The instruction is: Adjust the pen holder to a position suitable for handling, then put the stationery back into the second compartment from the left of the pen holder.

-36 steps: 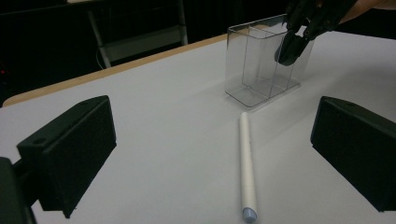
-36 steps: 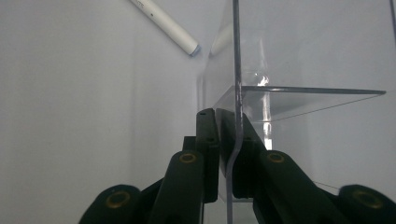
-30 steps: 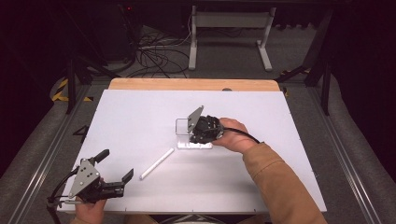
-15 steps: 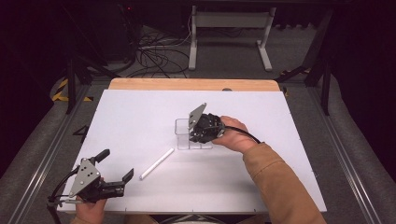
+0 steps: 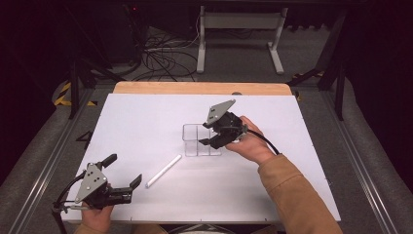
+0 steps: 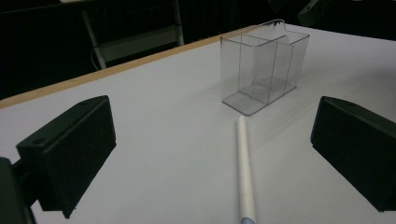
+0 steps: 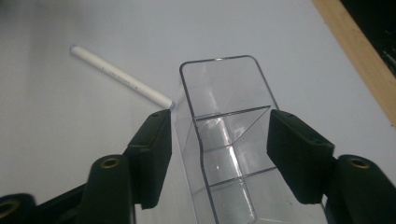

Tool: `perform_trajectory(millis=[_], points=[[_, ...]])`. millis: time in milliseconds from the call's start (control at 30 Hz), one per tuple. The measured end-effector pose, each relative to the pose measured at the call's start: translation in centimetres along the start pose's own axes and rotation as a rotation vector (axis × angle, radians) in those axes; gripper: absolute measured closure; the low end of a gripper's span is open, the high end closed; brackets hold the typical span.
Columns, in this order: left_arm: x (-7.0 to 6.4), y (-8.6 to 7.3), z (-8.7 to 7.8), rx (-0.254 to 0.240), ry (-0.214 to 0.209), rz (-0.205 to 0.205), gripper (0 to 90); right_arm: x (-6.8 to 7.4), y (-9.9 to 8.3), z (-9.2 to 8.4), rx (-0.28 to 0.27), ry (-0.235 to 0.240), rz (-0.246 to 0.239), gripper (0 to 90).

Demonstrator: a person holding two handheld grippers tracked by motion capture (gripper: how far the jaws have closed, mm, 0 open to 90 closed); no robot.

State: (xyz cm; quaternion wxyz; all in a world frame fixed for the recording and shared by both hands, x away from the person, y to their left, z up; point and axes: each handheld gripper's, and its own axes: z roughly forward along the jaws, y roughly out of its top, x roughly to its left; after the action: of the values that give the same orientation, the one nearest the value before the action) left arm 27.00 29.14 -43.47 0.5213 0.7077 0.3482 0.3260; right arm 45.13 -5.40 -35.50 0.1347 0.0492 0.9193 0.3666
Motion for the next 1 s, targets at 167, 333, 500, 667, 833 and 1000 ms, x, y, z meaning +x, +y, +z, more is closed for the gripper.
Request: perform_trajectory(millis=[167,333,500,667,833,1000], points=[[0.0,0.1,0.4,0.002,-0.011,0.001,0.7,0.1,-0.2,-1.3,-0.060,-0.034,0.030,31.1],[0.1,0.3,0.8,0.001,-0.019,-0.001,0.7,0.4,-0.4,-2.3,-0.114,-0.061,0.053,27.3],[0.1,0.4,1.3,0.007,-0.026,0.007,0.7,0.8,-1.0,-3.2,-0.157,-0.081,0.076,24.7],[0.1,0.4,1.4,0.010,-0.032,0.008,0.6,1.3,-1.7,-4.1,-0.186,-0.099,0.099,20.4],[0.1,0.5,1.6,0.005,-0.040,-0.004,0.3,2.2,-2.5,-5.3,-0.222,-0.130,0.117,15.8],[0.1,0.6,1.8,0.006,-0.056,-0.021,0.1,3.2,-3.7,-6.4,-0.237,-0.165,0.151,11.4]])
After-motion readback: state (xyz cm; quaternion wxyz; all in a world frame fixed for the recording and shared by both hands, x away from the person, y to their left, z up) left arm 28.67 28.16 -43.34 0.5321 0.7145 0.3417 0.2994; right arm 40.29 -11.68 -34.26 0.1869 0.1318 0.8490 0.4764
